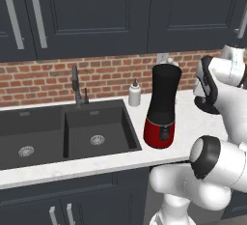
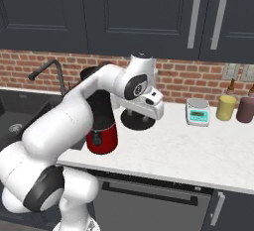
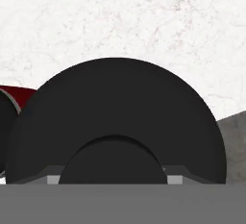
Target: Close the lid blender by securely placing the lid on top.
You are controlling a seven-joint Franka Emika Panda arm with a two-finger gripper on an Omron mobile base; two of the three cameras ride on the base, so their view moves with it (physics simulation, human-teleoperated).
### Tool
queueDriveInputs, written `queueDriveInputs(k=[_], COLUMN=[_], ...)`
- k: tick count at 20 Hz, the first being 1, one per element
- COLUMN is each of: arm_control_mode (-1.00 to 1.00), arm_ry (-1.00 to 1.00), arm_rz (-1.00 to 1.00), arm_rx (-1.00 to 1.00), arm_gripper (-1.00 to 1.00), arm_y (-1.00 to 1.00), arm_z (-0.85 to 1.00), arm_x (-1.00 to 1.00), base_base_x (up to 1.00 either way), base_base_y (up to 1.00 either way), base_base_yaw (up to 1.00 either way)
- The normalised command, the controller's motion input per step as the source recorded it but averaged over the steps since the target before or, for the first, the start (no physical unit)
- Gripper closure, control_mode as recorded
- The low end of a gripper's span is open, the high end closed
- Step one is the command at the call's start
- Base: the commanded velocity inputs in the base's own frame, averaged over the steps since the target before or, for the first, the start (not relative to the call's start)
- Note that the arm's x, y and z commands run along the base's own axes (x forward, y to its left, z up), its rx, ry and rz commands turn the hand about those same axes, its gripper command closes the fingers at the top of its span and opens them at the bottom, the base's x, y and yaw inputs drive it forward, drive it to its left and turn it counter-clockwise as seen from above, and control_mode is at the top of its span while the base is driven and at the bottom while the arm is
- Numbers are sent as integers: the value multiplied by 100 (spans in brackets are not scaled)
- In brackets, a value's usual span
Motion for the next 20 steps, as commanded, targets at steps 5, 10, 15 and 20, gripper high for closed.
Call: queueDriveInputs(k=[5,10,15,20], arm_control_mode=[-100,-100,-100,-100], arm_ry=[-11,-15,-15,-5], arm_rz=[0,0,0,0], arm_rx=[0,0,0,0], arm_gripper=[100,100,100,100], arm_y=[47,33,36,60], arm_z=[85,84,74,53], arm_x=[-47,-44,-20,4], base_base_x=[0,0,0,0], base_base_y=[0,0,0,0], base_base_yaw=[0,0,0,0])
